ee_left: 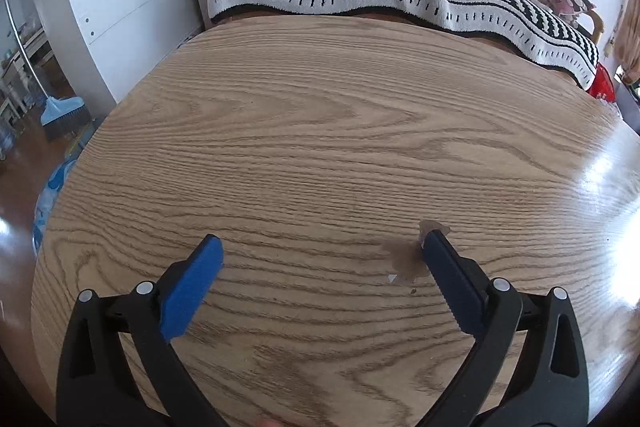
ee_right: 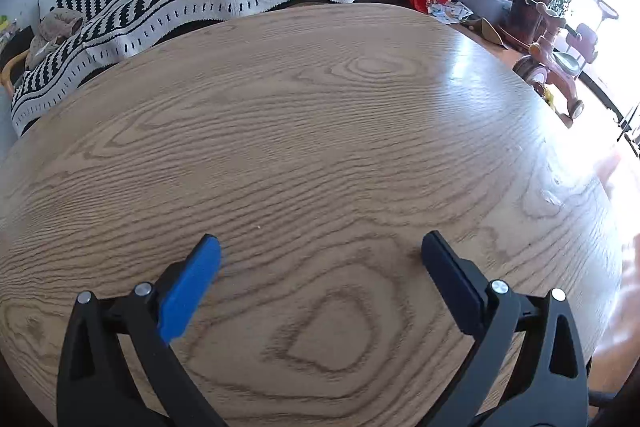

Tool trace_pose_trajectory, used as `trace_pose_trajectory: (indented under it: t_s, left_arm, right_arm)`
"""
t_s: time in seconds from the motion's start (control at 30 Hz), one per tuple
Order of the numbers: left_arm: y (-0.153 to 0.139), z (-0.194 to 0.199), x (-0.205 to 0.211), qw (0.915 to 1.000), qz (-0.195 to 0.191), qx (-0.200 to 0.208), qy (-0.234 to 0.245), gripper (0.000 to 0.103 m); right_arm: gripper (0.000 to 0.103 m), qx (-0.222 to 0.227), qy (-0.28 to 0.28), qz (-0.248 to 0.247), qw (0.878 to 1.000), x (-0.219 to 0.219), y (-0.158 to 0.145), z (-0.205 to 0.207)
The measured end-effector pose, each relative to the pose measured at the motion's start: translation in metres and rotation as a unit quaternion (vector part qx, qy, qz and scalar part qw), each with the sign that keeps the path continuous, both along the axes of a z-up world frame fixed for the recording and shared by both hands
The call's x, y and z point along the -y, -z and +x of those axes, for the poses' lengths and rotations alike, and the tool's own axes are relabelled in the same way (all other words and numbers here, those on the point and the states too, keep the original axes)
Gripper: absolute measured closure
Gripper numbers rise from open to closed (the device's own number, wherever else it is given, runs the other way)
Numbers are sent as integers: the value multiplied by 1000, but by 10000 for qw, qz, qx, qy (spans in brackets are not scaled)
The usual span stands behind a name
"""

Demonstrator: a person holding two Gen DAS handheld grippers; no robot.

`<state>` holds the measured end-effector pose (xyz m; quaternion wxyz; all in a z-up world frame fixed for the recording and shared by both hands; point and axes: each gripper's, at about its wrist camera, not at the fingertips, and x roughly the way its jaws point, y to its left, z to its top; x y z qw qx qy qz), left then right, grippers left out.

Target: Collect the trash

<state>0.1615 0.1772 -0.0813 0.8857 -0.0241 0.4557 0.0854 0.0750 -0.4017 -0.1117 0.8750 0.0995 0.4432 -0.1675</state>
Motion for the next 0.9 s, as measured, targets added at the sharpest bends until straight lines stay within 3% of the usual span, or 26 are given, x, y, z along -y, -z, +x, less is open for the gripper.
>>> trace_pose_trajectory:
  t_s: [0.9]
  left_arm:
    - [2,0,0,10000,-1,0,-1,6]
  right_arm:
    - [5,1,1,-1,10000,0,0,0]
